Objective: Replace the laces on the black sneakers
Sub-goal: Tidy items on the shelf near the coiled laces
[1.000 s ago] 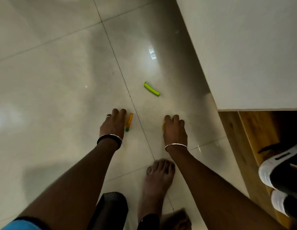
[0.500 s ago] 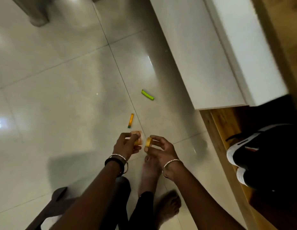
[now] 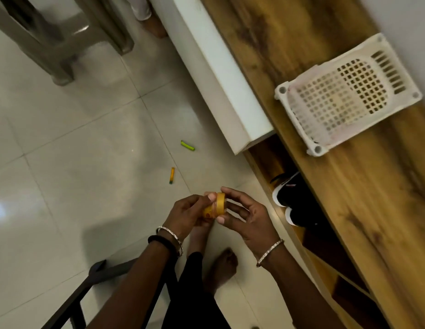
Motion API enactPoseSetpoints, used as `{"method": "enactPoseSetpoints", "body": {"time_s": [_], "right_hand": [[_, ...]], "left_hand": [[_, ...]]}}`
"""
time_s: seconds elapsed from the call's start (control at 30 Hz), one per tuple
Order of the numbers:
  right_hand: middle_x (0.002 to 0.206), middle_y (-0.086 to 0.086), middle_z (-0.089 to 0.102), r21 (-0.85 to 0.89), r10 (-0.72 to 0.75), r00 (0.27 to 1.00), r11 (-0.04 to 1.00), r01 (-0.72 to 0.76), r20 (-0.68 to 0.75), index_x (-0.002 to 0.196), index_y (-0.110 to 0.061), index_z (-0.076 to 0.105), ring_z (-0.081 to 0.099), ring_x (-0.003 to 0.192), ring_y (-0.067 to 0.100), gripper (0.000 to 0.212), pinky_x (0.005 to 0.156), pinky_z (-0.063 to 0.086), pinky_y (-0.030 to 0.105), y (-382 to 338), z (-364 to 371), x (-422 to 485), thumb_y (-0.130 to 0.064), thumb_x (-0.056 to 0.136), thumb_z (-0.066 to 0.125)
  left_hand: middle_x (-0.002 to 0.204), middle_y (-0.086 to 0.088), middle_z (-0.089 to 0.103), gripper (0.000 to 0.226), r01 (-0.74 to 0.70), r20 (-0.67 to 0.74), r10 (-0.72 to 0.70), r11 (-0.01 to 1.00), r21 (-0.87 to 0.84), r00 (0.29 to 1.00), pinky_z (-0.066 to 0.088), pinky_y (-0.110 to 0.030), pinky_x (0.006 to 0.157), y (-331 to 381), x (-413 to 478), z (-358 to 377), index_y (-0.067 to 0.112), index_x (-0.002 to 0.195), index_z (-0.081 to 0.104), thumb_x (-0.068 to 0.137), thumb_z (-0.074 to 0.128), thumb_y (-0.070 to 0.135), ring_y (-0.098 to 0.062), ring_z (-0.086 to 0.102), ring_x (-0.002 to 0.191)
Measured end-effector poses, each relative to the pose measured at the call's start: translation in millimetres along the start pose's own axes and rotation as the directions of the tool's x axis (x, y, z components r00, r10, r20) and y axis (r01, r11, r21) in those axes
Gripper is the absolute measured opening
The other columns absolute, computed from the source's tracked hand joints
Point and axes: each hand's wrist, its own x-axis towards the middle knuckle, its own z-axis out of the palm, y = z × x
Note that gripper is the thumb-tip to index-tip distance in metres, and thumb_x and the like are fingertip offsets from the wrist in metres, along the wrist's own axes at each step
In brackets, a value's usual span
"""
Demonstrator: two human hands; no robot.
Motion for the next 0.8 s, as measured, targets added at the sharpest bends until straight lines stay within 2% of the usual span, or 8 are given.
{"method": "enactPoseSetpoints", "body": {"time_s": [0.17,0.3,0.4,0.47,0.53,0.63,0.7,0.8], "right_hand": [[0.123,0.002,0.072,-0.036,-0.051,0.997,0.998,0.049,-0.065,0.129,-0.016,0.064,0.070,0.111,0.018,0.056,0.089,0.058,0.031,-35.0,-29.1,-58.7,0.002,0.078,0.080],[0.095,0.013,0.077,0.045,0.025,0.987,0.999,-0.018,-0.162,0.105,-0.013,0.074,0.076,0.086,0.032,0.038,0.074,0.063,0.037,-60.8,-46.5,-96.2,-0.035,0.075,0.078],[0.075,0.018,0.074,-0.022,0.121,0.970,0.992,-0.128,-0.209,0.089,-0.001,0.071,0.073,0.065,0.037,0.054,0.065,0.063,0.042,-70.4,-60.4,-112.7,-0.054,0.086,0.060],[0.067,0.016,0.071,-0.115,0.090,0.955,0.985,-0.127,-0.282,0.083,-0.003,0.069,0.070,0.056,0.035,0.065,0.058,0.062,0.043,-68.6,-67.3,-119.3,-0.064,0.093,0.046],[0.071,0.004,0.071,-0.271,-0.095,0.929,0.962,-0.006,-0.357,0.091,-0.017,0.067,0.070,0.060,0.023,0.068,0.057,0.061,0.046,-62.1,-71.4,-126.1,-0.077,0.092,0.034],[0.110,-0.019,0.066,-0.457,-0.416,0.858,0.852,0.253,-0.301,0.133,-0.029,0.054,0.067,0.098,0.006,0.059,0.075,0.060,0.027,-53.2,-82.3,-135.5,-0.071,0.094,0.039],[0.131,-0.014,0.058,-0.534,-0.539,0.818,0.760,0.371,-0.199,0.143,-0.020,0.048,0.061,0.117,0.008,0.058,0.086,0.055,0.020,-51.8,-91.1,-138.6,-0.056,0.097,0.050],[0.131,-0.004,0.059,-0.584,-0.589,0.787,0.710,0.395,-0.184,0.140,-0.013,0.051,0.061,0.117,0.010,0.054,0.084,0.054,0.019,-49.8,-96.6,-138.3,-0.044,0.096,0.058]], "left_hand": [[0.091,-0.014,0.073,0.052,-0.051,0.148,0.046,0.998,0.035,0.988,0.057,-0.031,0.067,24.5,-46.8,36.2,0.007,0.100,0.075,0.070,0.081,0.049,-0.027,0.070,0.081],[0.104,-0.013,0.075,0.043,-0.144,0.297,0.107,0.984,0.108,0.949,0.058,-0.027,0.076,38.3,-76.1,61.1,0.005,0.116,0.069,0.076,0.077,0.018,-0.024,0.072,0.096],[0.113,-0.011,0.073,0.055,-0.195,0.387,0.126,0.970,0.144,0.913,0.058,-0.028,0.082,41.9,-86.2,76.4,0.010,0.121,0.067,0.071,0.088,0.016,-0.022,0.071,0.103],[0.115,-0.008,0.072,0.057,-0.215,0.407,0.133,0.963,0.163,0.904,0.058,-0.029,0.083,44.3,-89.0,87.8,0.014,0.122,0.066,0.070,0.089,0.023,-0.022,0.070,0.106],[0.113,-0.008,0.073,0.050,-0.229,0.411,0.145,0.960,0.163,0.900,0.057,-0.026,0.081,46.9,-93.2,101.3,0.010,0.122,0.066,0.075,0.079,0.022,-0.022,0.070,0.105],[0.110,-0.011,0.074,0.044,-0.197,0.412,0.129,0.972,0.126,0.902,0.058,-0.027,0.077,50.7,-98.3,119.9,0.006,0.121,0.066,0.081,0.073,0.023,-0.025,0.071,0.102],[0.109,-0.013,0.074,0.047,-0.179,0.435,0.120,0.979,0.097,0.892,0.058,-0.030,0.079,52.7,-98.4,128.5,0.005,0.120,0.067,0.083,0.079,0.032,-0.029,0.071,0.102],[0.110,-0.012,0.074,0.061,-0.206,0.470,0.133,0.973,0.107,0.872,0.057,-0.028,0.079,60.3,-98.3,135.9,0.005,0.120,0.067,0.074,0.082,0.043,-0.026,0.071,0.102]]}}
